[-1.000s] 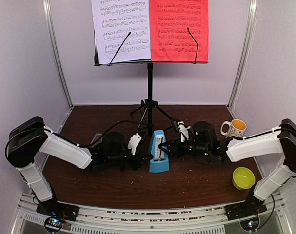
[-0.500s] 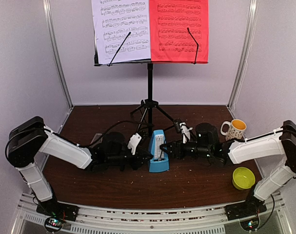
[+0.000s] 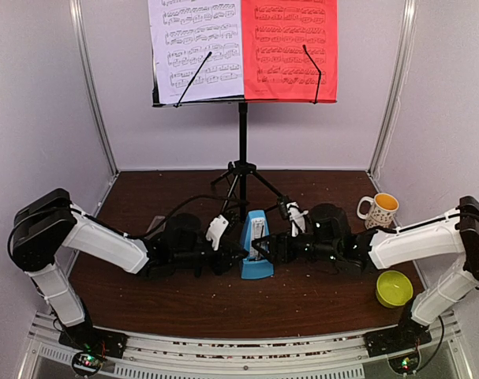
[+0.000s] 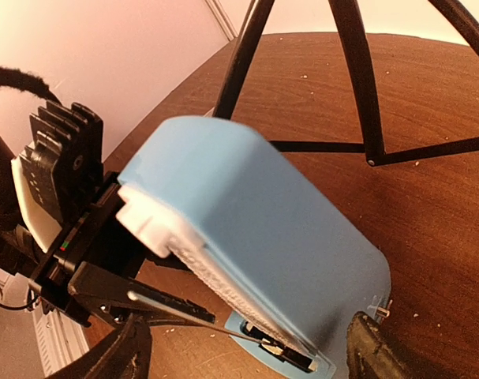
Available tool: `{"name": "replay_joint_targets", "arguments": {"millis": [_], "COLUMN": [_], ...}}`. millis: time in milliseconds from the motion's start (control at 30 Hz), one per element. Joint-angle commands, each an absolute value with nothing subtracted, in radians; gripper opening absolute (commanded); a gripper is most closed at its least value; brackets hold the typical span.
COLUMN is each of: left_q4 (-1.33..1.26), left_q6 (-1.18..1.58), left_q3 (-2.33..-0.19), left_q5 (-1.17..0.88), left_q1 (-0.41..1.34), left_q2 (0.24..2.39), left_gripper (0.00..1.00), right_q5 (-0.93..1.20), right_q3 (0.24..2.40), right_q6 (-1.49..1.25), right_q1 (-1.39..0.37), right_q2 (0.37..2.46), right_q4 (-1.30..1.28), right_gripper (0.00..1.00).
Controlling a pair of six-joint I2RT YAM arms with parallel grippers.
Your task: Set up the instrument practice props
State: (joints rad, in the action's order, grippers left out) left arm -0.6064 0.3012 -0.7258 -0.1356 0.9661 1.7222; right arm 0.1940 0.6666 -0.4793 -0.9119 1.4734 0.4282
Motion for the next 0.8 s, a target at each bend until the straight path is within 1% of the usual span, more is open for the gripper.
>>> {"name": "replay_joint_targets", "arguments": {"millis": [0, 100, 167, 467, 767], "left_q4": [-0.684, -0.686, -0.683, -0.604, -0.518], "left_q6": [0.305, 0.313, 0.315, 0.291, 0.271], "left_q3": [-0.698, -0.682, -0.67, -0.64, -0.655], "left_q5": [-0.113, -0.094, -0.08, 0.016, 0.091], "left_q1": [0.971, 0.971, 0.971, 0.971, 0.97], "left_q2": [1.665, 1.635, 1.609, 1.49, 1.451], "left_gripper": [0.45, 0.53, 0.56, 0.6, 0.62], "right_q5": [0.032, -0.015, -0.046, -0.1, -0.119], "right_q3": [0.706, 0.717, 0.725, 0.752, 0.696], "right_q6": [-0.472, -0.48, -0.477, -0.466, -0.439], "right_q1": [-0.962, -0.967, -0.966, -0.935, -0.85], "right_q2": [1.424, 1.423, 1.422, 1.417, 1.337], "right_q4": [0.367, 0.339, 0.321, 0.258, 0.194], "right_gripper": [0.88, 0.88, 0.88, 0.86, 0.86]}}
